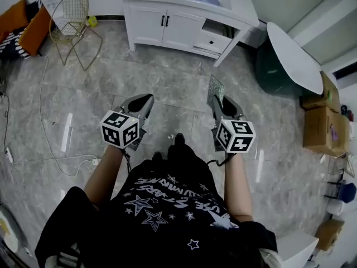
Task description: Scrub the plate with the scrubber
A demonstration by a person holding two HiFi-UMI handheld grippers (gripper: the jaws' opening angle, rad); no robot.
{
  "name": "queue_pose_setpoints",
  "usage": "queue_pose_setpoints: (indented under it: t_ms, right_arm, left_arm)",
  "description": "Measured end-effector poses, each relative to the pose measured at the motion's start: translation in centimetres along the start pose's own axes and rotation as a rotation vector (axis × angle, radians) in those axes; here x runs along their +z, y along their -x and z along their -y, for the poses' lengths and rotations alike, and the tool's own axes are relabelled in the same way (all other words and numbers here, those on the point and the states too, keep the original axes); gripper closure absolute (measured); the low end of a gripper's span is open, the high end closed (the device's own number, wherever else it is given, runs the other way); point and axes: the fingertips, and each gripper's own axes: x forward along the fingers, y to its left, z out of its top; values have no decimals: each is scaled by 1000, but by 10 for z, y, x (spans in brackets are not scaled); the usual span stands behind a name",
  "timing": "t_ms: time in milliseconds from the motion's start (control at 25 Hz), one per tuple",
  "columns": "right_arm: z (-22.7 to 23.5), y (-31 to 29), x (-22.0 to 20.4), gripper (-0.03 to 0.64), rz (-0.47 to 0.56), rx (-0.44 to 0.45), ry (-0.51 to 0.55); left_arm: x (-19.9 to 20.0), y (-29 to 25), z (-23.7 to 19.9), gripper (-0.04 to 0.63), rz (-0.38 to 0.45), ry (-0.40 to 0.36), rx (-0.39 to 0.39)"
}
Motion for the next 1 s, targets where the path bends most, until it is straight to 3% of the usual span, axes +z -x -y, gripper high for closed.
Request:
queue_pose_setpoints:
  t_ms: [120, 240, 440, 720, 1000]
  right_arm:
    - [1, -3, 7, 512, 17, 8, 17]
    - [8, -13, 16, 511, 36, 12, 9]
    - [26, -49, 23, 511, 37, 32, -3]
    - [89, -143, 41, 511, 20, 81, -36]
    - [186, -252, 89, 511, -5, 124, -47]
  left_arm:
    - [3, 2, -6, 584, 19, 10, 23]
    - [8, -3, -13, 395, 33, 22, 39]
    - [14, -29, -29, 273, 19, 37, 46]
    - [40, -123, -78, 226, -17, 79, 90]
    - [104, -263, -113, 222, -35, 88, 104]
